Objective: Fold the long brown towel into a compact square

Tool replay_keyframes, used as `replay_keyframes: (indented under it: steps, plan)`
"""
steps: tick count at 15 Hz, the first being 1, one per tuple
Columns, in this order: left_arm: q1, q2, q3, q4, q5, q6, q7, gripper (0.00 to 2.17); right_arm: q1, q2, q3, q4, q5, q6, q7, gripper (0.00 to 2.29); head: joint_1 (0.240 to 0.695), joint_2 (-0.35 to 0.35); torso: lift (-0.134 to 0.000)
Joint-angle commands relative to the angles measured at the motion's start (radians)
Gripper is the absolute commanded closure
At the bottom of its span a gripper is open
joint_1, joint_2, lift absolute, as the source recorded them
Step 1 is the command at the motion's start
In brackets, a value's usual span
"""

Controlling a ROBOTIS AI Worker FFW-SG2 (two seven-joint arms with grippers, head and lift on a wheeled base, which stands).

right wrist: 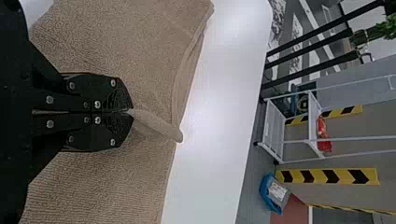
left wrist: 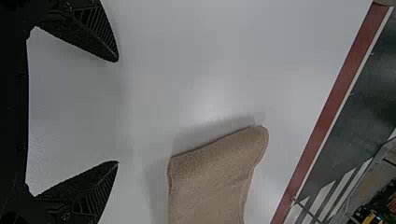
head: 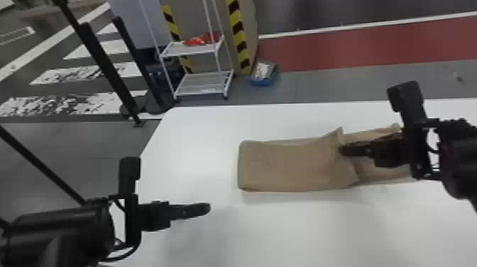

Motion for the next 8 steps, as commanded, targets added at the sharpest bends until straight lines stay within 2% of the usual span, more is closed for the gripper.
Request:
replay_keyframes:
  steps: [1,6,8]
  plan:
    - [0.000,0.003,0.005,-0.001,0.007,0.000,0.000,0.10,0.002,0.001,-0.023,-0.048,-0.024,0.014,0.007,1.30,0.695,0.308,-0.125]
    - [-0.005,0.015,0.013,-0.001,0.019,0.000,0.000,0.10,0.021,0.001,-0.074,-0.059,-0.015,0.023,0.004,1.30,0.695,0.298,-0.125]
    - [-0.006,0.017,0.013,-0.006,0.021,0.003,-0.002,0.10,0.020,0.001,-0.103,-0.132,-0.035,0.054,0.005,1.30,0.695,0.288,-0.125]
